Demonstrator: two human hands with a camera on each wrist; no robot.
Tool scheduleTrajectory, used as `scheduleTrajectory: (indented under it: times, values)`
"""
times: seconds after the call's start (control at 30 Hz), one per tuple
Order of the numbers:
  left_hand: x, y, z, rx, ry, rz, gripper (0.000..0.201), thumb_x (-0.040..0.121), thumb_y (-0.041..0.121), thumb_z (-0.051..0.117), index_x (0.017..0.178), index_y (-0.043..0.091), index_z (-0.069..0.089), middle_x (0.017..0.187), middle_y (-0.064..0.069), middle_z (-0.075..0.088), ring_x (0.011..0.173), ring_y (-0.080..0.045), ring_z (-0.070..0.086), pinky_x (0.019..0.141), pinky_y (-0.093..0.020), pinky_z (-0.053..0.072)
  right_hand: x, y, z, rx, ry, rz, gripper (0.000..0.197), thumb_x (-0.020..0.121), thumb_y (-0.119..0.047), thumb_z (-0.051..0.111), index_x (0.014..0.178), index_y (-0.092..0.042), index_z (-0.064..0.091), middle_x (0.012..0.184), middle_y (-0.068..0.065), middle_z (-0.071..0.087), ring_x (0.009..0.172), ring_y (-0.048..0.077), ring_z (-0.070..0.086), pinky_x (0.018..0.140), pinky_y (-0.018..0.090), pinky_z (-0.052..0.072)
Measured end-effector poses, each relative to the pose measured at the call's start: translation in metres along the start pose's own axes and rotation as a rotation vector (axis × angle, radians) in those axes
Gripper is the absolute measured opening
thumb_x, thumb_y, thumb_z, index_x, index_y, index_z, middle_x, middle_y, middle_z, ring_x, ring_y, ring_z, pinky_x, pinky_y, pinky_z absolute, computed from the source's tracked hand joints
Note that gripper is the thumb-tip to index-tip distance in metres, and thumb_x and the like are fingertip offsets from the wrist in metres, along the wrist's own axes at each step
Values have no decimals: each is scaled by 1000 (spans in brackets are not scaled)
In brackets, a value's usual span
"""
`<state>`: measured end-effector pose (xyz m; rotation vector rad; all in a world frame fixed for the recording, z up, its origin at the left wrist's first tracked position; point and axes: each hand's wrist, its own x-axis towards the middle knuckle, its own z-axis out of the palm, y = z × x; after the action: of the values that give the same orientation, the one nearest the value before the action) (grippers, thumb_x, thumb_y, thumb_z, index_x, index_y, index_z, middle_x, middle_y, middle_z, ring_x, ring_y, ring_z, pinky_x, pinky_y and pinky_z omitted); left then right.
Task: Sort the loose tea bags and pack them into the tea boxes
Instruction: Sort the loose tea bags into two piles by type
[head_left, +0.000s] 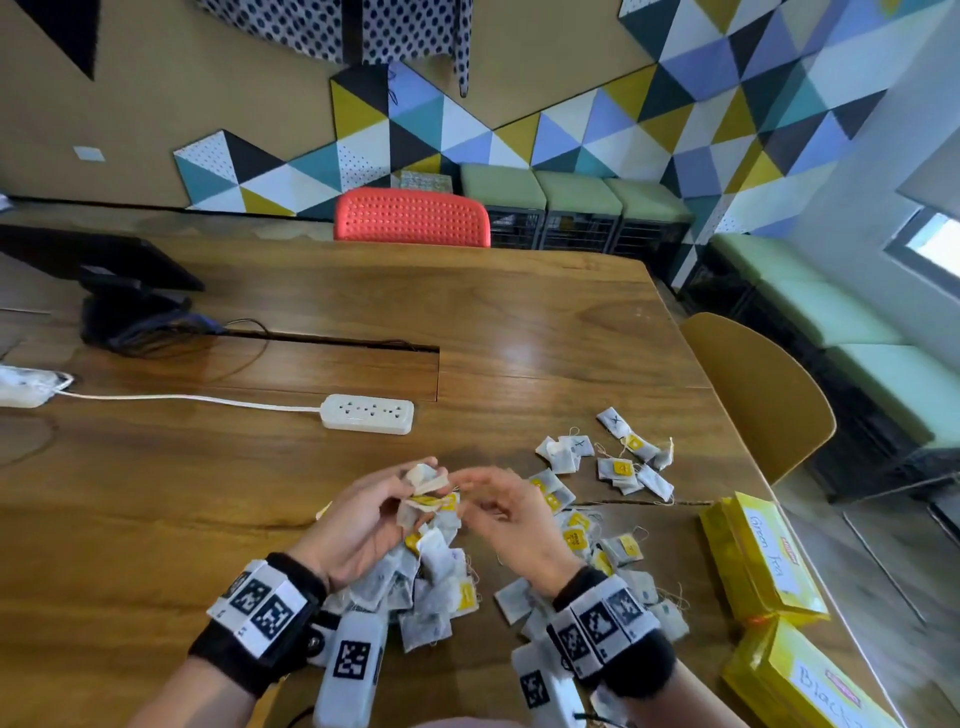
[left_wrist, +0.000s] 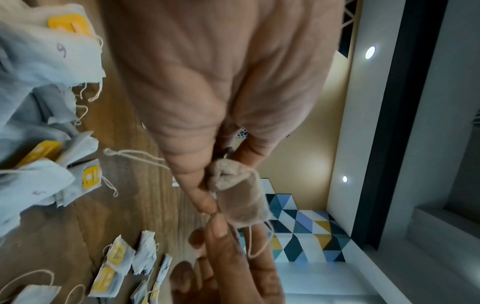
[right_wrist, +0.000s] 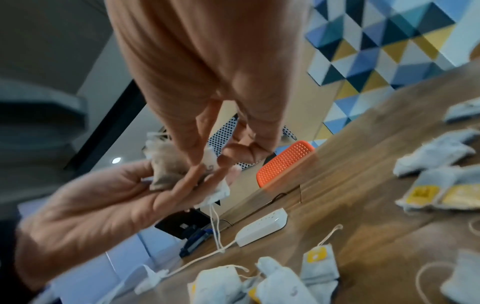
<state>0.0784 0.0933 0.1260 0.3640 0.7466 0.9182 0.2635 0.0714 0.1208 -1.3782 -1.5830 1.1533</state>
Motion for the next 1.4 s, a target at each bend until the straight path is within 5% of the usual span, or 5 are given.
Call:
scheduleTrajectory:
  times: [0.2, 0.4, 0.67, 1.13, 1.4]
  values:
    - [3, -13, 13, 156, -55, -55, 29, 97, 1, 42, 120, -9, 56, 80, -18, 70, 60, -14, 65, 63, -21, 57, 3, 8, 1, -160, 127, -85, 23, 81, -7, 74, 90, -29, 73, 98, -9, 58, 81, 7, 60, 73, 15, 50]
    - [4, -22, 5, 393, -38, -20, 39, 80, 0, 63, 120, 2, 62, 108, -17, 70, 93, -19, 68, 82, -27, 55, -3, 14, -15, 30, 89, -8, 11, 86, -13, 70, 87, -24, 69, 100, -4, 67, 88, 6, 63, 80, 20, 51]
    - [8, -31, 3, 493, -81, 38, 66, 59, 45, 87, 116, 17, 68, 101, -10, 71, 85, -15, 65, 73, -22, 53, -13, 19, -24, 387, 1, 211, 6, 87, -13, 68, 92, -10, 65, 85, 1, 69, 82, 14, 60, 71, 29, 50]
    - [15, -36, 9, 415, -55, -37, 28, 96, 22, 50, 114, 3, 61, 68, -2, 63, 50, -8, 53, 48, -15, 42, -10, 24, -21, 676, -44, 343, 23, 66, -19, 80, 82, -8, 67, 86, 10, 68, 77, 16, 64, 69, 27, 53]
    - [14, -30, -6, 300, 43, -51, 38, 92, 29, 56, 120, 4, 62, 110, -20, 68, 81, -21, 66, 54, -24, 54, -10, 17, -36, 1102, 38, 457, 10, 94, -10, 49, 94, -1, 54, 102, 24, 66, 95, 37, 67, 72, 38, 58]
